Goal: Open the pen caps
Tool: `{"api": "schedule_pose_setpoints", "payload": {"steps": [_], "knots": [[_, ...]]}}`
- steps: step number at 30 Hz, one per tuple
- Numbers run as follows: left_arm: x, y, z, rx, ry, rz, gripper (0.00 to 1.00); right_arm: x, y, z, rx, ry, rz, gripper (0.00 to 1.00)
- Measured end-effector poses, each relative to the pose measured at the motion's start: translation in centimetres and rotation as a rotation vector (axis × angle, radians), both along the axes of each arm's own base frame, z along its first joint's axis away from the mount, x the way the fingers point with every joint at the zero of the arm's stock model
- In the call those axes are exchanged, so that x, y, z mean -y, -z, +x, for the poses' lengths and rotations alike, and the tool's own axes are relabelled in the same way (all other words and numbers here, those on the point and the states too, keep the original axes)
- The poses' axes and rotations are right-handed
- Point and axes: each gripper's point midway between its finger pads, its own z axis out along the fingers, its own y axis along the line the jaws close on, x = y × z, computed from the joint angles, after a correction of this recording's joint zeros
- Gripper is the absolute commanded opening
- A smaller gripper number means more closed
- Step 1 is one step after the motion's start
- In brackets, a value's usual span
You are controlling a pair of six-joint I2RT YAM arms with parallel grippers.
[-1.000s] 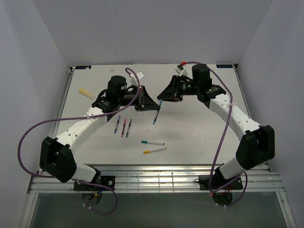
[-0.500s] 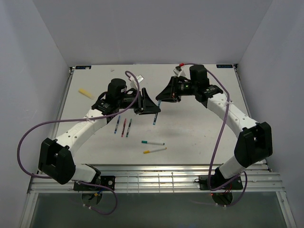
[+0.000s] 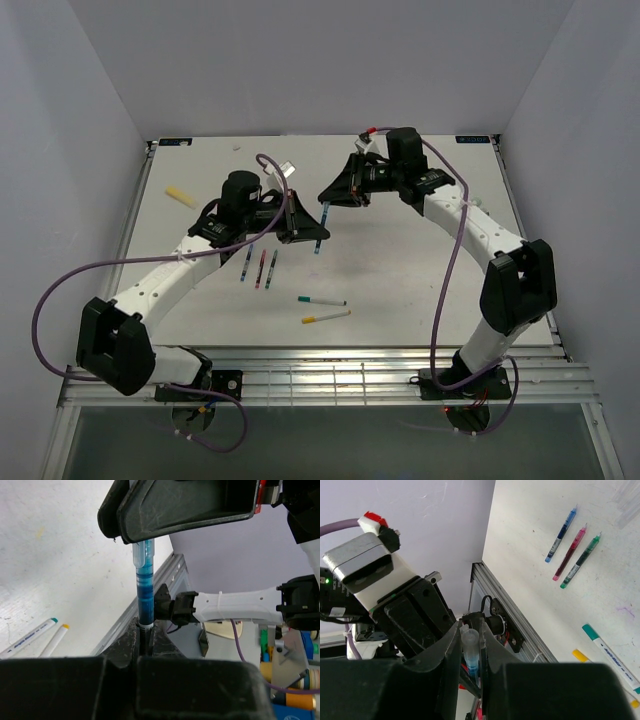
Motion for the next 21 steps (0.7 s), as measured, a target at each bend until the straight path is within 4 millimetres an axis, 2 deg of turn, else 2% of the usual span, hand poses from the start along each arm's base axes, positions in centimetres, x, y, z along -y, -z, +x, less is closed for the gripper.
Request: {"api": "schedule_pose_setpoints", "payload": {"steps": [4, 6, 9, 11, 13, 16, 21], "knots": [[-1.1, 0.9, 0.5, 0.009, -0.071, 0.028, 0.00, -1.5, 0.5, 1.7, -0.034, -0.002, -0.033, 0.08], [-1.7, 2.4, -1.1, -0.034, -0.065, 0.064, 0.00, -2.0, 0.2, 5.0, -0.006, 0.060, -0.055, 0.08], [-2.8, 4.6, -3.3, -0.093, -0.069, 0.140, 0.00, -1.7, -0.3, 10.0, 0.036, 0.168, -0.089, 0.08], [-3.8, 5.4, -3.8, -0.105, -0.098, 0.192, 0.00, -1.3, -0.4, 12.4, 0.056, 0.217, -0.112, 0.08], [-4.7, 6.0, -3.9, -0.103, -0.134, 0.238, 0.00, -0.8, 0.0, 13.9, 0.057, 0.246, -0.136, 0.08], [-6.2, 6.9, -3.7, -0.099, -0.204, 0.317, 0.00, -0.7, 2.2, 13.9, 0.028, 0.242, -0.187, 0.08], [-8.6, 9.1, -2.7, -0.122, -0.309, 0.478, 0.00, -1.3, 8.6, 10.6, -0.079, 0.176, -0.319, 0.08]]}}
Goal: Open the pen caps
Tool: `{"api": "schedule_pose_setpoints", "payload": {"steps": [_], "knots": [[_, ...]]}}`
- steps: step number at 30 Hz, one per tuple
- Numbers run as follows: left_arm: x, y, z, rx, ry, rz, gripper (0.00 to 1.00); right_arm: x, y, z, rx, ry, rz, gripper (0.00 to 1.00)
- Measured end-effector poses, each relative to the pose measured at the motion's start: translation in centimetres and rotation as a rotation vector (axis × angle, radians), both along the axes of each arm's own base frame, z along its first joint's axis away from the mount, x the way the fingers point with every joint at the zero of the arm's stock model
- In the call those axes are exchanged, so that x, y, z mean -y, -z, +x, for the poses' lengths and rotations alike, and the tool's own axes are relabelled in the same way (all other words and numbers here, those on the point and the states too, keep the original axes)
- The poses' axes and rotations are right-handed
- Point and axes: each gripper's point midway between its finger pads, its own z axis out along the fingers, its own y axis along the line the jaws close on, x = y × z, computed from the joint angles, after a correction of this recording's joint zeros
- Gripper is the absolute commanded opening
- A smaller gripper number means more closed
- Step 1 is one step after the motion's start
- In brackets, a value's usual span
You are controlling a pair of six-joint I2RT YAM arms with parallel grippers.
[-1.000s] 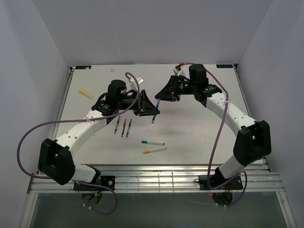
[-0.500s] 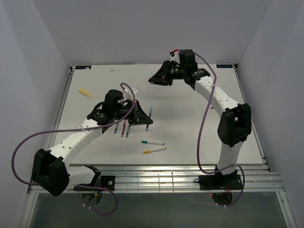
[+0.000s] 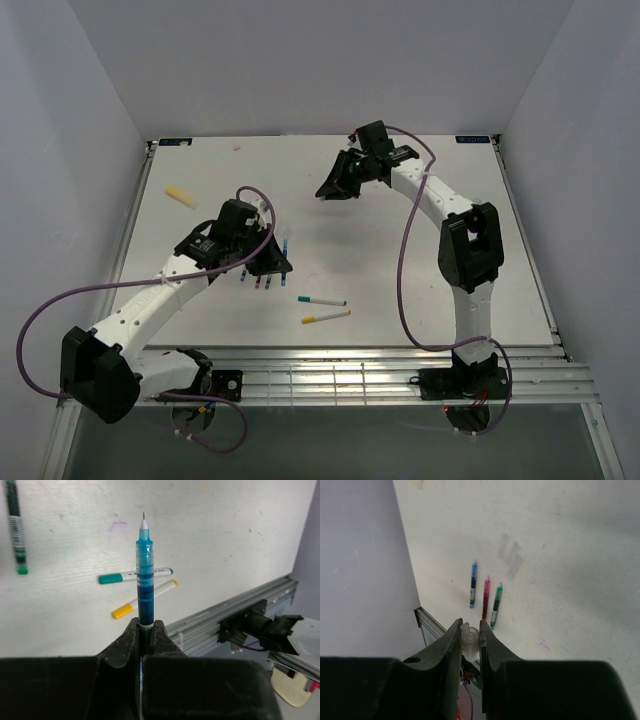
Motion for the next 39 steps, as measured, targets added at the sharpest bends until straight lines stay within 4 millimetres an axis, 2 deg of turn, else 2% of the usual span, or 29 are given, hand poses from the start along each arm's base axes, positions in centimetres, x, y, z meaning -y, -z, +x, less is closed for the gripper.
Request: {"api": "schedule_pose_setpoints", "payload": {"steps": [2, 5, 10, 15, 19, 26, 31, 33, 39], "knots": [[-0.5, 0.3, 0.8, 0.009, -0.017, 0.050, 0.00, -0.7, 2.5, -1.7, -0.052, -0.036, -0.047, 0.08], [-0.8, 1.2, 2.1, 0.017, -0.022, 0.109, 0.00, -1.9, 5.3, -3.8, -0.098, -0.086, -0.084, 0.08], [-1.1, 5.4, 3.0, -0.051, 0.002, 0.213, 0.00, -3.0, 8.3, -6.9, -0.166, -0.139, -0.110, 0.08], [-2.3, 9.0, 3.5, -0.090, 0.008, 0.325, 0.00, -2.6, 8.8, -6.6, -0.175, -0.132, -0.097, 0.08], [-2.9, 10.5, 4.2, -0.079, 0.024, 0.390, 0.00, -1.4, 9.5, -5.7, -0.181, -0.103, -0.095, 0.08], [-3.5, 13.1, 5.6, -0.094, 0.070, 0.494, 0.01, 0.4, 11.1, -5.5, -0.220, -0.072, -0.106, 0.08], [-4.2, 13.9, 5.9, -0.096, 0.077, 0.544, 0.09, 0.3, 10.7, -5.4, -0.211, -0.078, -0.094, 0.08], [-4.3, 13.9, 5.9, -0.095, 0.078, 0.551, 0.15, 0.2, 10.6, -5.4, -0.204, -0.082, -0.084, 0.08], [-4.5, 13.9, 6.0, -0.090, 0.076, 0.563, 0.23, 0.1, 10.9, -5.7, -0.208, -0.086, -0.067, 0.08]]}}
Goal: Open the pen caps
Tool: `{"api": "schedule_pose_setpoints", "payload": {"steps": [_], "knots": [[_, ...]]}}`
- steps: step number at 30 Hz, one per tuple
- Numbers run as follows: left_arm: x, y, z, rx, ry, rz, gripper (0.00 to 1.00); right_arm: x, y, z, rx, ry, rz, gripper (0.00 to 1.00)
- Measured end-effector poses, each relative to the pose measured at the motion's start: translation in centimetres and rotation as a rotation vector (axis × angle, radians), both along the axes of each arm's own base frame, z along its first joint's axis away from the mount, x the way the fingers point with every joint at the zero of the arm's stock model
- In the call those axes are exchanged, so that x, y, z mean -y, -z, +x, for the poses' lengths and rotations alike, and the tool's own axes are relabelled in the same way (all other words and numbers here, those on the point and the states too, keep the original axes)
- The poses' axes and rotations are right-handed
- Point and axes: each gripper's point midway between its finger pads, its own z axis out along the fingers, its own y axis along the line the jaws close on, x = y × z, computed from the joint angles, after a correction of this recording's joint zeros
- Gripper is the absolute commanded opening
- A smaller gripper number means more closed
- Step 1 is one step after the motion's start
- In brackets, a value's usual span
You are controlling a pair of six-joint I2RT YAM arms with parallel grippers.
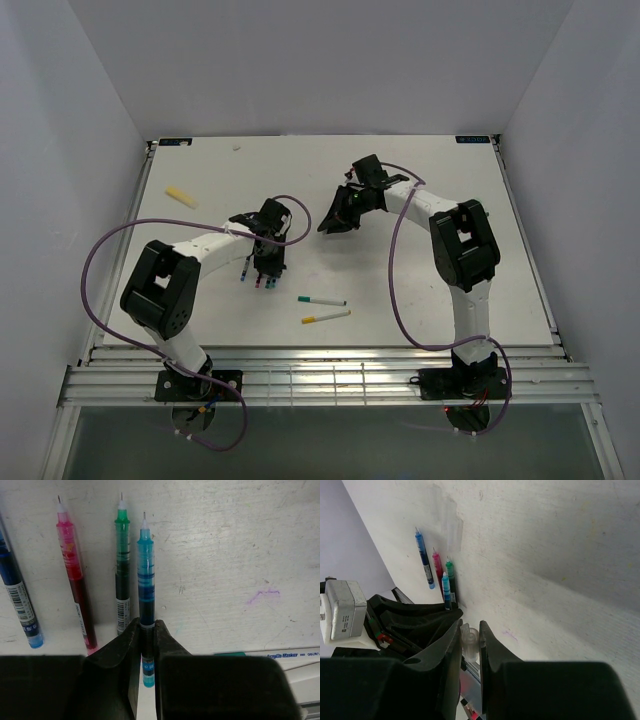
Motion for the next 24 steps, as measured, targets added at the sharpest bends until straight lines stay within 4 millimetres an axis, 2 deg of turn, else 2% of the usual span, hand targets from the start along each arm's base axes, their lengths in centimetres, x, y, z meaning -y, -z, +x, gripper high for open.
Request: {"api": "schedule_pose_setpoints", "payload": {"steps": [14, 24], "knots": [[-0.14, 0.82, -0.26, -0.018, -0.005, 0.009, 0.33, -0.09, 0.49, -0.25, -0.008, 0.003, 0.016, 0.08], [-0.34, 0.51, -0.24, -0.011, -0.008, 0.017, 0.37, -0.36, 0.55, -0.49, -0.007, -0.004, 0.020, 0.08]]}}
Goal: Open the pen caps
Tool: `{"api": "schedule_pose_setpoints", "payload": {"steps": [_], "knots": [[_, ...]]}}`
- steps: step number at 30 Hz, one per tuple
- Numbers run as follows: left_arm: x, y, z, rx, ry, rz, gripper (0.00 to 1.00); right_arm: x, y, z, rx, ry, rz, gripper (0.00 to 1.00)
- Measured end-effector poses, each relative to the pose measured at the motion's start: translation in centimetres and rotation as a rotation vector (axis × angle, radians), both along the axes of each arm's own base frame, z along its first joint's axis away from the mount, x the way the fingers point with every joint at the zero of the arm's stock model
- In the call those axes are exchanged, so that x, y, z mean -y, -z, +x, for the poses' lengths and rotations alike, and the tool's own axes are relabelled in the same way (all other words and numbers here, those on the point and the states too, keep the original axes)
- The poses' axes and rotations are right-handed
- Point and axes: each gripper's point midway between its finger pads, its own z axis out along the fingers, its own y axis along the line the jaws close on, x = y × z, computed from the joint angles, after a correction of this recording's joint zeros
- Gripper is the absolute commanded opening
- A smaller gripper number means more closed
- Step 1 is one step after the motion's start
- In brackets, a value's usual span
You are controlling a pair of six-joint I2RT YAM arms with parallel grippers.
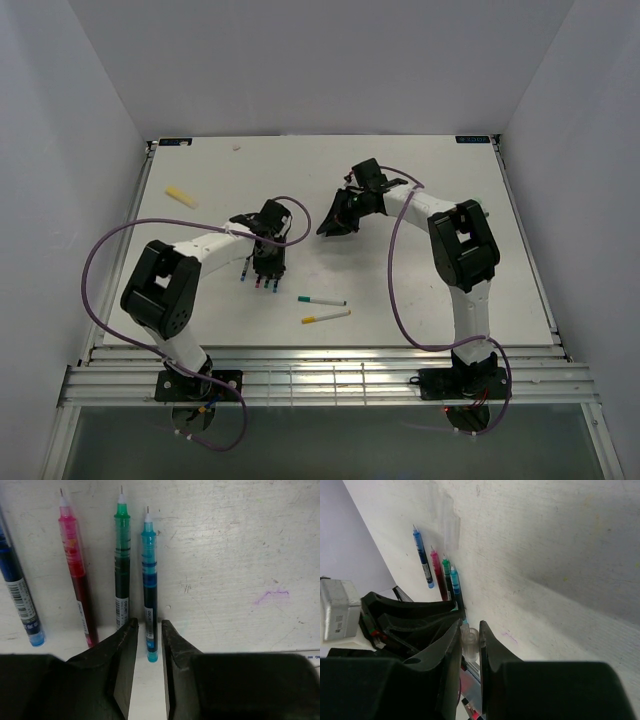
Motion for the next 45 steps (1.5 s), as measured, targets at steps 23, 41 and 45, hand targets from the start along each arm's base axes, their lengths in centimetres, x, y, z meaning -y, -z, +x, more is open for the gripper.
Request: {"api": "schedule_pose_setpoints", "payload": {"steps": [23, 41, 45], "knots": [[0.4, -24.7, 0.6, 0.551, -0.140, -0.396, 0.43, -5.9, 2.2, -0.4, 0.014, -0.003, -0.071, 0.32], [-0.1, -23.7, -3.8, 0.439, -0.170, -0.462, 0.45, -6.0, 3.1, 1.0, 0.039, -0.020, -0.110, 0.39], [0.3, -24.0, -4.5, 0.427, -0.143, -0.495, 0.45, -3.5, -2.1, 3.2, 0.127, 0.039, -0.092, 0.39]]}}
